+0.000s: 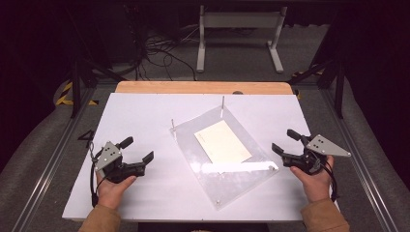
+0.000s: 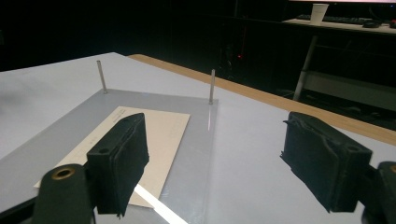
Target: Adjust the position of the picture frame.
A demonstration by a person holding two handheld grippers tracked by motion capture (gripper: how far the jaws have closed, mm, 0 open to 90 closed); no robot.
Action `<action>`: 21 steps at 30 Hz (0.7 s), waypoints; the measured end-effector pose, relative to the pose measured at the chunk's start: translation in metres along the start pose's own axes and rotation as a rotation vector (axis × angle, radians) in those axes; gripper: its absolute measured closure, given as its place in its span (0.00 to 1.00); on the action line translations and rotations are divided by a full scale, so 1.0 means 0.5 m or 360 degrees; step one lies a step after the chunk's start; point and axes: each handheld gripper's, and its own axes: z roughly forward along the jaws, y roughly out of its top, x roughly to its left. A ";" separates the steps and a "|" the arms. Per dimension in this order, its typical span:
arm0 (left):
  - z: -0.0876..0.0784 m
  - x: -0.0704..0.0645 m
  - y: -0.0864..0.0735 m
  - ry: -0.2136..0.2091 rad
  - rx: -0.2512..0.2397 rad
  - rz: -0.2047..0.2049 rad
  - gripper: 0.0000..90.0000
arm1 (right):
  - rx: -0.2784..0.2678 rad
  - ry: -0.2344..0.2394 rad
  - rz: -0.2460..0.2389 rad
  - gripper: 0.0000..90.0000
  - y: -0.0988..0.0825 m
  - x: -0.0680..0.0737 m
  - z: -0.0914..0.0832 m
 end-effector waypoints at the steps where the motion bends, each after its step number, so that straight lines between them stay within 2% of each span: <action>1: 0.001 0.000 0.000 -0.0002 0.0009 -0.0005 0.08 | -0.0001 -0.0002 -0.0007 0.25 0.001 -0.001 0.000; 6: 0.003 -0.001 -0.001 -0.0002 0.0027 -0.0006 0.08 | 0.0016 0.0008 0.0003 0.27 0.003 -0.005 -0.002; 11: 0.006 -0.001 -0.005 0.0008 0.0078 -0.0012 0.08 | 0.0141 0.0002 0.0023 0.34 0.007 -0.005 0.006; 14: 0.005 0.001 -0.006 0.0009 0.0092 -0.0019 0.09 | 0.0244 -0.0014 0.0007 0.40 0.006 -0.003 0.014; 16: 0.004 0.001 -0.005 0.0015 0.0098 -0.0018 0.09 | 0.0276 -0.0029 -0.0006 0.41 0.006 -0.003 0.016; 18: 0.001 0.001 -0.006 0.0019 0.0105 -0.0033 0.11 | 0.0366 -0.0059 -0.0005 0.48 -0.001 -0.004 0.024; 19: 0.001 0.001 -0.006 0.0019 0.0105 -0.0033 0.11 | 0.0366 -0.0059 -0.0005 0.48 -0.001 -0.004 0.024; 21: -0.001 0.003 -0.006 0.0021 0.0122 -0.0038 0.11 | 0.0444 -0.0054 -0.0008 0.54 -0.005 -0.005 0.028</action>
